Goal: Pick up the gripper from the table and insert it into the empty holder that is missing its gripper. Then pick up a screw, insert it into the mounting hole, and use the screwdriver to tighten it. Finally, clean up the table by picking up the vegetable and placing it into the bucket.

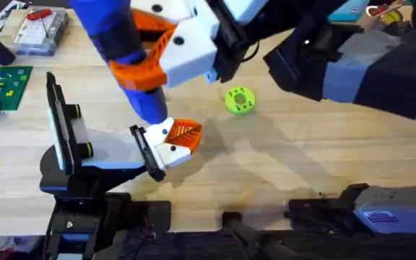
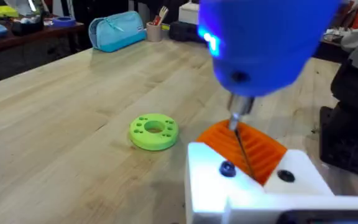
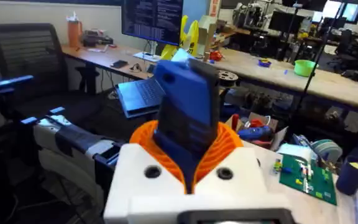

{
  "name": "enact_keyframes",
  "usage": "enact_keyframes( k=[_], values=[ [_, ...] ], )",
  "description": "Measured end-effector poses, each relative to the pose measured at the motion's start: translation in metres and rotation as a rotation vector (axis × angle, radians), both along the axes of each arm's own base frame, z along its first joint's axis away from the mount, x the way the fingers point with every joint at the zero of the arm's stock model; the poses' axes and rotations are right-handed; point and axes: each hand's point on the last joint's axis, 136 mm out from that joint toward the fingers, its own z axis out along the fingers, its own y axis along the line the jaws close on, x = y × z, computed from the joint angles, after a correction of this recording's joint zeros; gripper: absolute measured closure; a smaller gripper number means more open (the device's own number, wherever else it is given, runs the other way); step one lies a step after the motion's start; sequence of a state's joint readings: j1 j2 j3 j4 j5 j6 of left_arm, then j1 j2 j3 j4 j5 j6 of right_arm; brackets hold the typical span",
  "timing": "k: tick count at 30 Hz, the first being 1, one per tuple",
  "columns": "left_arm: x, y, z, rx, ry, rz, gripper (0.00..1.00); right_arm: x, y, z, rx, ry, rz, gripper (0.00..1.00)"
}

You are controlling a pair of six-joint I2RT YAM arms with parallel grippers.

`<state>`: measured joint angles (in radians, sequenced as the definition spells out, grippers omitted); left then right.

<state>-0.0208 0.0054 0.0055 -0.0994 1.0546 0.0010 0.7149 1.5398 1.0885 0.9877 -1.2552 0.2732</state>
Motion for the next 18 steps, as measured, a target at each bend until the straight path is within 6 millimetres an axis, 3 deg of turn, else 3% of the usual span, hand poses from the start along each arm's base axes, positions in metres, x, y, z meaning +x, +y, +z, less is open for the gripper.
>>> enact_keyframes(
  k=[10, 18],
  values=[
    [0.0, 0.0, 0.0, 0.0, 0.0, 0.0, 0.989, 0.011, -0.012, 0.017, -0.027, 0.02, 0.006, 0.978],
    [0.0, 0.0, 0.0, 0.0, -0.001, 0.0, 0.989, 0.06, -0.031, -0.009, -0.174, 0.235, -0.116, 0.978]
  ],
)
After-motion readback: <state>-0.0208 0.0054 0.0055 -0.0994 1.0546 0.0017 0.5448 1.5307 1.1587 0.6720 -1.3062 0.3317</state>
